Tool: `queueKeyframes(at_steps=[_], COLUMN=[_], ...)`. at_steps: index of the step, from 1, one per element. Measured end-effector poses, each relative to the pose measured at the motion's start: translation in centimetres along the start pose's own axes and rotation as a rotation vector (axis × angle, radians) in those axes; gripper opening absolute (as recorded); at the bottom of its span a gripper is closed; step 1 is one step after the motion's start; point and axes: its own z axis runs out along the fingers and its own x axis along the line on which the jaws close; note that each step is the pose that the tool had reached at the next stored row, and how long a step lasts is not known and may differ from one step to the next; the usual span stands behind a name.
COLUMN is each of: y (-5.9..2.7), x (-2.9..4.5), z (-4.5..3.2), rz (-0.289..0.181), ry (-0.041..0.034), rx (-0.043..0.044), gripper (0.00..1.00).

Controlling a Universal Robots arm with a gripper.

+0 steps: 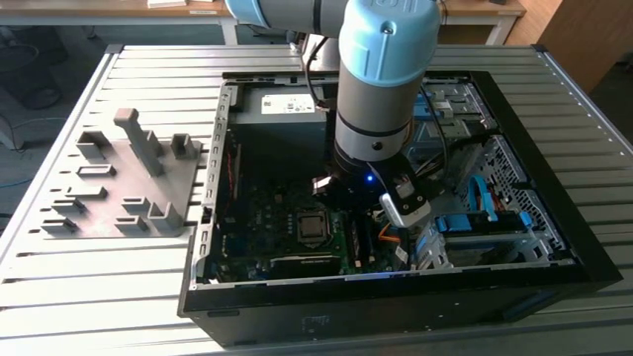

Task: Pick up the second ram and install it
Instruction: 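Insert the second ram into the second slot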

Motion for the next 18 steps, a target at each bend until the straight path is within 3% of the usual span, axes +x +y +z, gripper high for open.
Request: queueKeyframes(at_steps=[18], y=[-0.02], x=[0.01], z=[0.53], rz=[0.0], ry=[-0.0003], rx=[-0.0002], gripper=[0.14])
